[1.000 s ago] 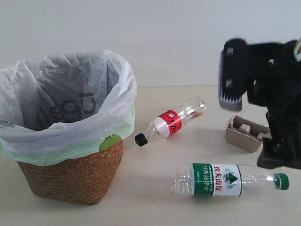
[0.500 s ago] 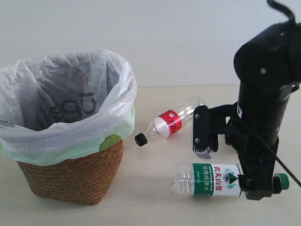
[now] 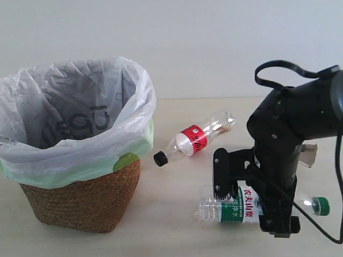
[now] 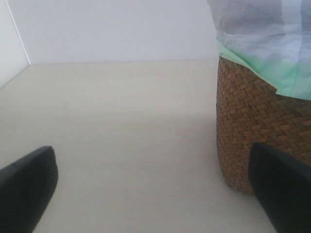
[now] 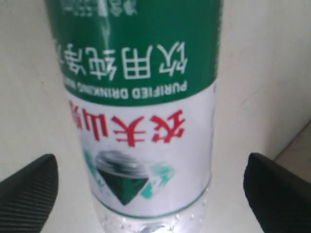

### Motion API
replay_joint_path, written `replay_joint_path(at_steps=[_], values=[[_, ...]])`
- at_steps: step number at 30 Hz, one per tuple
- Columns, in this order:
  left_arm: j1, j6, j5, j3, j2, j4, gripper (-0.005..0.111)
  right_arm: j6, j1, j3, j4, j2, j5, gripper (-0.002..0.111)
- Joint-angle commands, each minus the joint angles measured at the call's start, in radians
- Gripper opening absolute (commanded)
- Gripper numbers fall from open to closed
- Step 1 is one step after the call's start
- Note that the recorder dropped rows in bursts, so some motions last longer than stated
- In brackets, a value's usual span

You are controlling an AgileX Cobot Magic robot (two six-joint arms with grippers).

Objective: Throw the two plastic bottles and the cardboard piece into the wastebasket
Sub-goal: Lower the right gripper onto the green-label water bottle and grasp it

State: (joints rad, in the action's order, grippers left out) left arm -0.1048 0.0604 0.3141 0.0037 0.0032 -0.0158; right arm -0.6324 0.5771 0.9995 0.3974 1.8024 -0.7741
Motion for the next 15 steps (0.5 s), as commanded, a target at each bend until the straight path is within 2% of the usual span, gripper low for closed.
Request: replay_joint_path(at_steps=[1, 5, 7, 10, 13, 15], values=[[-0.002, -0.009, -0.006, -0.004, -0.003, -0.002, 0.108, 0.057, -0.010, -0.003, 0.031, 0.047, 0.045, 0.093], [-0.002, -0.009, -0.006, -0.004, -0.003, -0.002, 0.108, 0.110, -0.010, -0.003, 0.038, 0.064, 0.087, 0.090], [-0.002, -0.009, -0.006, -0.004, -0.003, -0.002, 0.108, 0.117, -0.010, -0.003, 0.052, 0.064, 0.085, 0.079], [-0.002, -0.009, -0.006, -0.004, -0.003, -0.002, 0.108, 0.136, -0.010, -0.003, 0.059, 0.064, 0.069, 0.046], [-0.002, -0.009, -0.006, -0.004, -0.003, -0.002, 0.108, 0.139, -0.010, -0.003, 0.059, 0.062, 0.036, 0.000], [-0.002, -0.009, -0.006, -0.004, -0.003, -0.002, 0.108, 0.143, -0.010, -0.003, 0.058, 0.053, 0.021, 0.002]])
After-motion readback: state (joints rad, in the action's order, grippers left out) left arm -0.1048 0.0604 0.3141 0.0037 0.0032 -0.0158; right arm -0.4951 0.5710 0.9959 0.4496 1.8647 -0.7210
